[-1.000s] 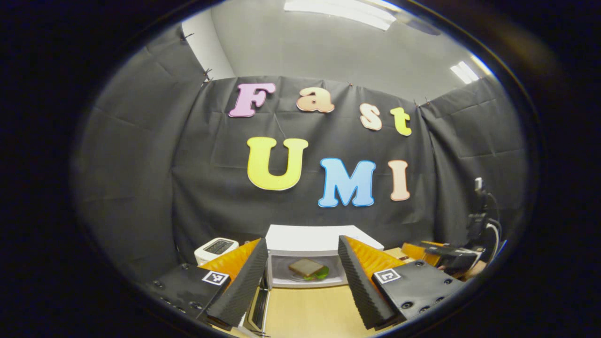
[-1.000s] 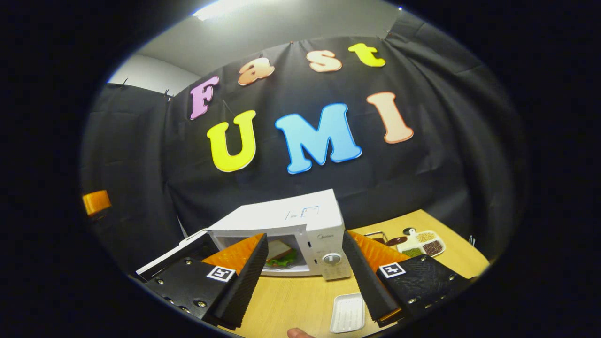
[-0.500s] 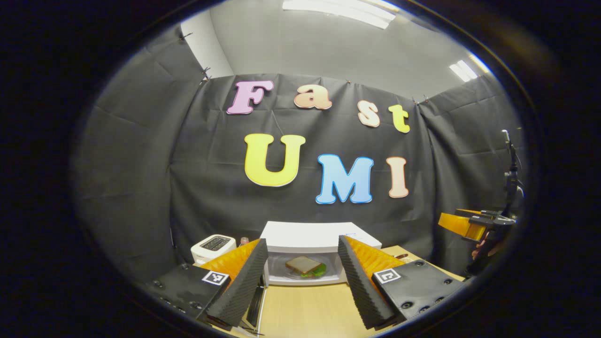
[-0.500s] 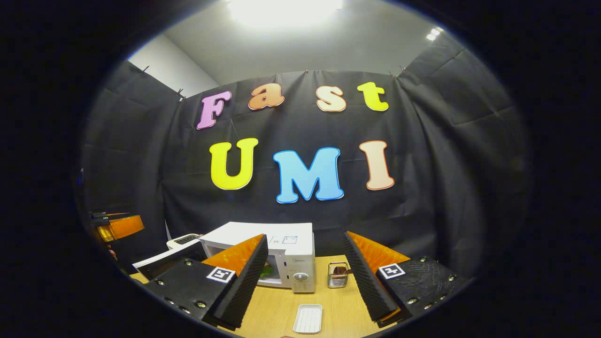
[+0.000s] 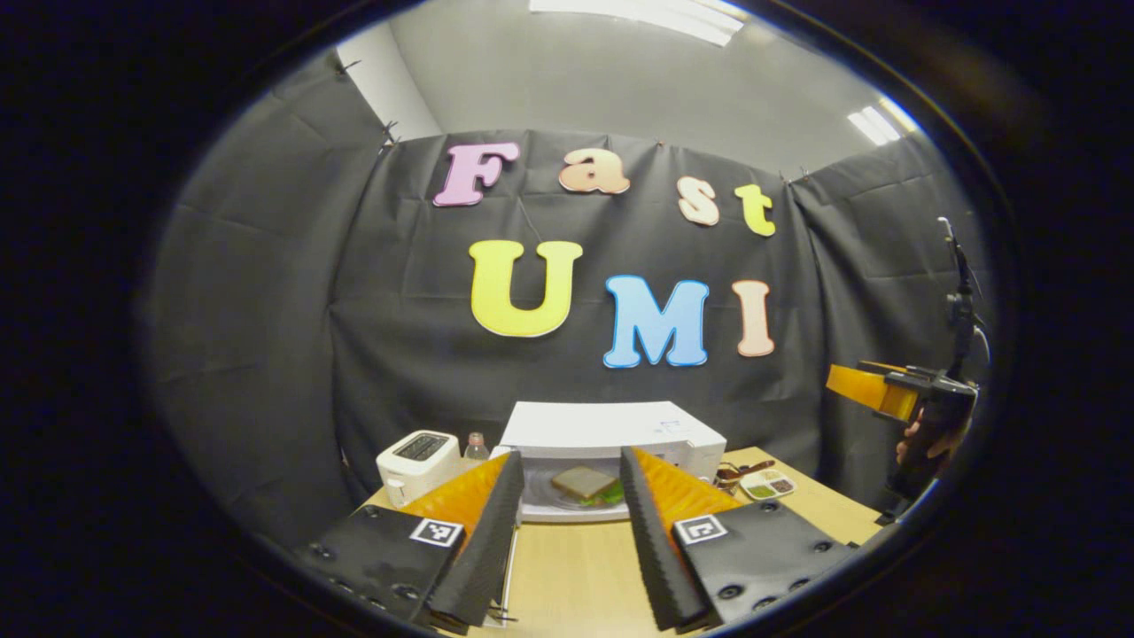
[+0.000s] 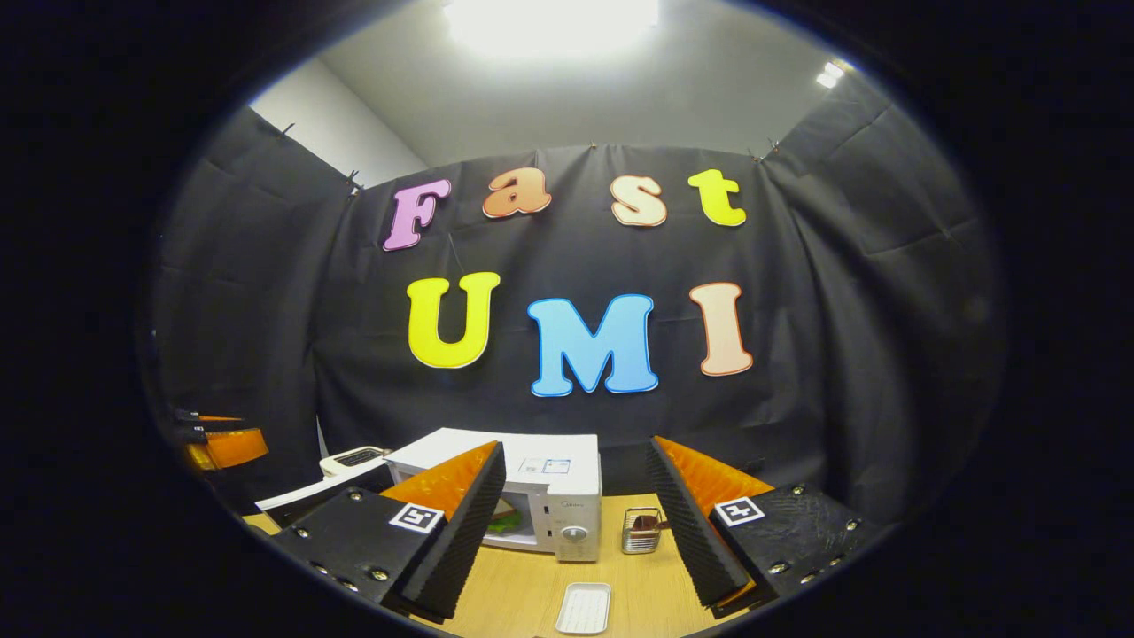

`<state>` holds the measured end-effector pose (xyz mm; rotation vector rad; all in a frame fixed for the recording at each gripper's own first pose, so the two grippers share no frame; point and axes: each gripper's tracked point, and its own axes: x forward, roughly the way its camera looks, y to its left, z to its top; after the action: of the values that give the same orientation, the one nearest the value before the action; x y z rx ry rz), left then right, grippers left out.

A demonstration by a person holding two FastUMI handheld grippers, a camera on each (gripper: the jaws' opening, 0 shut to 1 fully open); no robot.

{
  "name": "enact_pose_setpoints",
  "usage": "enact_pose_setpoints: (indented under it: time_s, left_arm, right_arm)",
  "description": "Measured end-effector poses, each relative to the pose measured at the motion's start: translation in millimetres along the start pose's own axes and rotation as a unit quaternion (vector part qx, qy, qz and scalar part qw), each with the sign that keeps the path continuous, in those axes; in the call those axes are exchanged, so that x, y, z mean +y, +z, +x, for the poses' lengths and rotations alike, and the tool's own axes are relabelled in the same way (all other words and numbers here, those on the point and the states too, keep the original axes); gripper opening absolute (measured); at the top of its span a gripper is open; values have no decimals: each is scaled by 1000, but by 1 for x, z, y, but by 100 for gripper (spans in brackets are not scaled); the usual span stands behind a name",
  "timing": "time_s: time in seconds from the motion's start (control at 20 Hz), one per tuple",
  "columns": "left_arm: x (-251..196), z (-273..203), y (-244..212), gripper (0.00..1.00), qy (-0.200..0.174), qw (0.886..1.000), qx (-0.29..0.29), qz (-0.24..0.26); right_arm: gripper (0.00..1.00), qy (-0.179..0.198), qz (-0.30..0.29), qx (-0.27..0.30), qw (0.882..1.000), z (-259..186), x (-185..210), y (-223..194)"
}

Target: Open the microwave oven with the left hand, put the food in, and close the microwave oven.

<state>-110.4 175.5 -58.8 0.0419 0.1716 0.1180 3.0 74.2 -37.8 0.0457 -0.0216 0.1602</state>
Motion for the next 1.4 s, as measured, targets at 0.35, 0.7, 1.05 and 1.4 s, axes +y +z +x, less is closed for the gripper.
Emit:
enact_pose_setpoints:
  time_s: [0.35,0.7,1.05,1.4]
  left_arm:
    - [72,-29,-44,7,52,997,57,-6]
    - [153,-72,-117,7,138,980,110,-93]
    - [140,-58,-172,7,121,975,162,-93]
    - [92,-41,-172,7,63,980,171,-77]
  right_arm:
    - [95,10,5,23,1000,7,3,-18]
    - [96,16,16,45,999,13,4,-33]
    - [95,11,28,45,999,14,2,-35]
    - [95,2,31,55,998,12,-5,-44]
